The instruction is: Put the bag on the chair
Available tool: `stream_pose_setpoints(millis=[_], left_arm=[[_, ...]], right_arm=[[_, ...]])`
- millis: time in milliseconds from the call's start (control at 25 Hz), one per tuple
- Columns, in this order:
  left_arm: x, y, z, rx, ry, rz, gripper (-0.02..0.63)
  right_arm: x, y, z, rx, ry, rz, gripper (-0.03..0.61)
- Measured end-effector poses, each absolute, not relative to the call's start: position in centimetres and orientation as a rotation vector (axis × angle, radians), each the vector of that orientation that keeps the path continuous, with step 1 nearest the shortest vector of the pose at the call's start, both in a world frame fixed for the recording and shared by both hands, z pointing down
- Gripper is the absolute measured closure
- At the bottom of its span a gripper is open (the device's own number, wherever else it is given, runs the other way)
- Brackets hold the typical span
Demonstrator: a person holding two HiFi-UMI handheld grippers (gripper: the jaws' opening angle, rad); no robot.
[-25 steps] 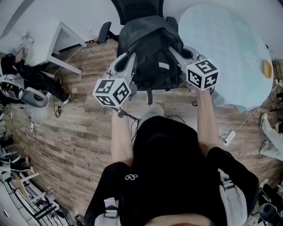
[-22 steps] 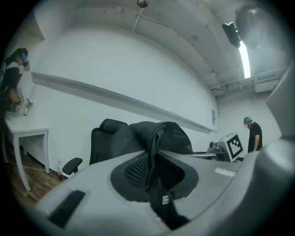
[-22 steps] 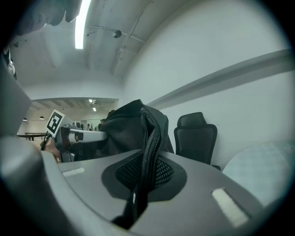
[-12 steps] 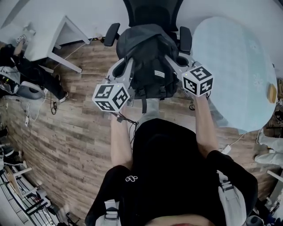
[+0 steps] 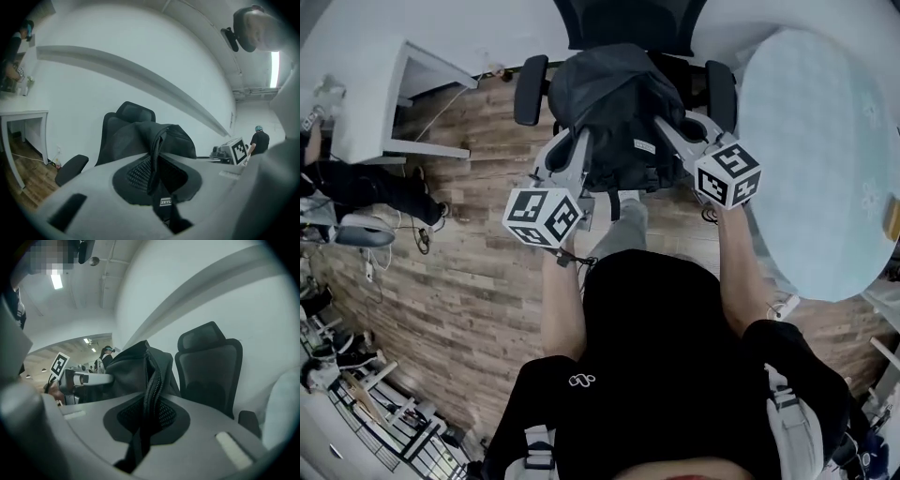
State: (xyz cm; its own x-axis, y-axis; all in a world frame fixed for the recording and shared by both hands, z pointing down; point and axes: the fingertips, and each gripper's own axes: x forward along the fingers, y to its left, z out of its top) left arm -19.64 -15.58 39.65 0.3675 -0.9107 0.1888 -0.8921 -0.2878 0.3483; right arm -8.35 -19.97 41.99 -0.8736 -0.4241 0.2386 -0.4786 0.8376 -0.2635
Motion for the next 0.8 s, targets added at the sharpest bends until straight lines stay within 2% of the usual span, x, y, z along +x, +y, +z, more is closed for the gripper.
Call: stream_pose_setpoints(millis=[320, 800], left_arm=[[-21.9, -26.5, 41.2, 2.266, -1.441, 0.001, 0.584], [-20.5, -35.5, 44.6, 2.211, -1.441, 0.018, 0.584]], right_arm=[[-10.3, -29.9, 43.7, 0.821, -2.799, 0.579, 0.560], [-8.9, -39.3, 46.6, 0.815, -2.755, 0.617, 0.560]])
